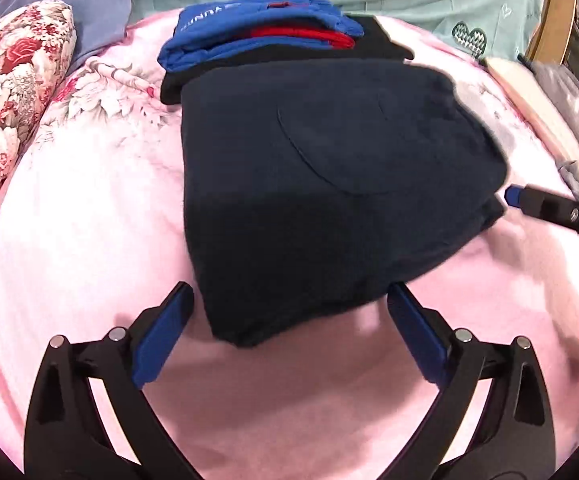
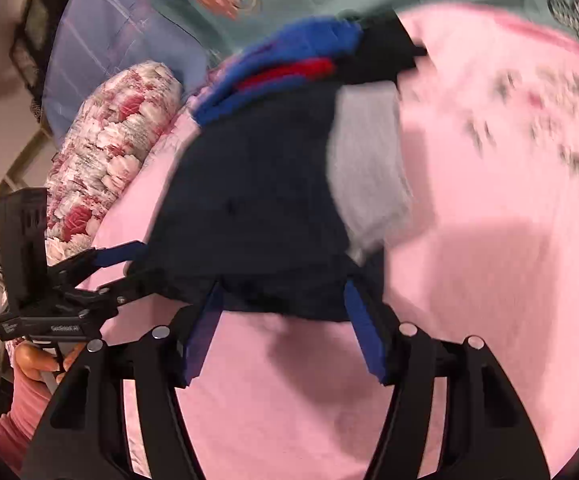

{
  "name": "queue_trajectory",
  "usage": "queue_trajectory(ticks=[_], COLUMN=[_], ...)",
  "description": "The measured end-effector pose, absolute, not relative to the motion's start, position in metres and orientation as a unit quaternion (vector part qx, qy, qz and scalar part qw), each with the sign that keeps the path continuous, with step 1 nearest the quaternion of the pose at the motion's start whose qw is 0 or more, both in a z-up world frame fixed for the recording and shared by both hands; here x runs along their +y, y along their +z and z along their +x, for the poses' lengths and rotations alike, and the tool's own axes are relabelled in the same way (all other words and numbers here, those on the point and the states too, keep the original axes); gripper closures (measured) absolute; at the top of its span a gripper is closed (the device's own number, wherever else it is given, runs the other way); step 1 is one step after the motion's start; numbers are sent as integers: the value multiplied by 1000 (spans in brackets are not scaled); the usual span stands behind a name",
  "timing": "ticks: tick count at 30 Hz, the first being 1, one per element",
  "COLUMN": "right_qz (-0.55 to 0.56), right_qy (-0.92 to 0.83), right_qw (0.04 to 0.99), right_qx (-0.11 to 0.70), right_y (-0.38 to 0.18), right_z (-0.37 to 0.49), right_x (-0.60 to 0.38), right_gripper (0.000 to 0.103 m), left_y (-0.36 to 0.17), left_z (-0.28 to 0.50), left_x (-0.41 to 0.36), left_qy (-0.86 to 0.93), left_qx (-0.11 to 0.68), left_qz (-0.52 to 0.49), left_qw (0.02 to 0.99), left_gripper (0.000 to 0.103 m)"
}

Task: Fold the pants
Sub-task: 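Carry the bundle with the right tool onto the stack of folded clothes, then open the right tool and pull both tools back from the stack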

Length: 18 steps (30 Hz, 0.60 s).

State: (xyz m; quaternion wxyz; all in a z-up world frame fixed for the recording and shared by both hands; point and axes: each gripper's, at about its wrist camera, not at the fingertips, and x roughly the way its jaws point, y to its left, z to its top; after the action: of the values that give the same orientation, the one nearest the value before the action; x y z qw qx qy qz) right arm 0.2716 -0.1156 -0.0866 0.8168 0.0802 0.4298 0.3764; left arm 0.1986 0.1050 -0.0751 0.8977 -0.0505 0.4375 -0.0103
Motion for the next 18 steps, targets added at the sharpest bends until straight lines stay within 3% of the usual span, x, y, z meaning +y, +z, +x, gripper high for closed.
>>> queue_trajectory(ticks=[7, 12, 18], right_qz=[115, 124, 127], right_qy=[384, 408, 387], right_qw=[836, 841, 825], right_qx=[376, 332, 392], right_y=[-52, -35, -74], right_z=[252, 260, 282], right_x=[-141, -130, -128], right_gripper=[40, 39, 39], left_y=[-25, -52, -68], left_z=[182, 204, 188], left_x=[107, 93, 72], left_qy=[-51, -101, -71], left_qx=[330, 387, 420], left_qz=[-105, -109, -8], left_qw=[937, 910, 904], left_gripper=[4, 4, 4])
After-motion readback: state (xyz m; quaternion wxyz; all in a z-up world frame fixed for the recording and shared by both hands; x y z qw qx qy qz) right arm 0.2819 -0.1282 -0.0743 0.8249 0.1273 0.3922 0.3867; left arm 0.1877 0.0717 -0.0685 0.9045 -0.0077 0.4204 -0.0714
